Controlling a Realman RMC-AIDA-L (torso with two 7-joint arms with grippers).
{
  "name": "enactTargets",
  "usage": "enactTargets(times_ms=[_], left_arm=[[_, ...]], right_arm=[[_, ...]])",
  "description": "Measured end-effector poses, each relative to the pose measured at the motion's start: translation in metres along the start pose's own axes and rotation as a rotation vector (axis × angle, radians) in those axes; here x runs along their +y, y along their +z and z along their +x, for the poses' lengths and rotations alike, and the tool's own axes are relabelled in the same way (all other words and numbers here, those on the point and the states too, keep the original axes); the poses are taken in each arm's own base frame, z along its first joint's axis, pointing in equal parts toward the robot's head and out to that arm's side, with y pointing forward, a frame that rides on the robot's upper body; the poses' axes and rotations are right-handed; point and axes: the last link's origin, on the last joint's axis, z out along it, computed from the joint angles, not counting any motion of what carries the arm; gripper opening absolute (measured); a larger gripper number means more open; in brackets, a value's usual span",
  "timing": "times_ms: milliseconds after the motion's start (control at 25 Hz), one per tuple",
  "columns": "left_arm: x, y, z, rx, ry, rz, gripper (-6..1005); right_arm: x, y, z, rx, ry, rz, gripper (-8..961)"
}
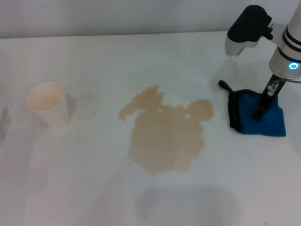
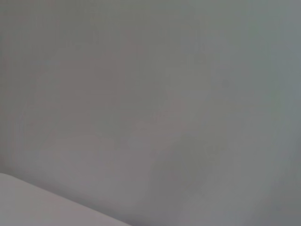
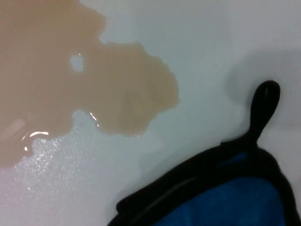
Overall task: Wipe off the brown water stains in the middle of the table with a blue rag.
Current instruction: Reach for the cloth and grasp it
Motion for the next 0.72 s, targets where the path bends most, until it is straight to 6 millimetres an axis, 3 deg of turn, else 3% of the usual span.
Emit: enactTargets(times_ms=[280, 360, 600, 720], left_arm=[[0.0, -0.0001, -0.0001, 0.0, 0.0, 0.0, 876], [0.0, -0.0001, -0.0001, 0.0, 0.0, 0.0, 876], [-0.0012, -0.0015, -0.0001, -0.001, 0.001, 0.003, 876], [-0.0013, -0.0017, 0.0001, 0.001, 0.001, 0.003, 877]], right_arm=[[0.0005, -0.0038, -0.0037, 0.0, -0.008, 0.0, 373], [0.0016, -0.0034, -0.0044, -0.001, -0.01, -0.002, 175], [0.0033, -0.0006, -0.0038, -0.002, -0.008, -0.005, 4], [0.0046, 0.0007, -0.0038, -0.002, -0.009, -0.008, 16]])
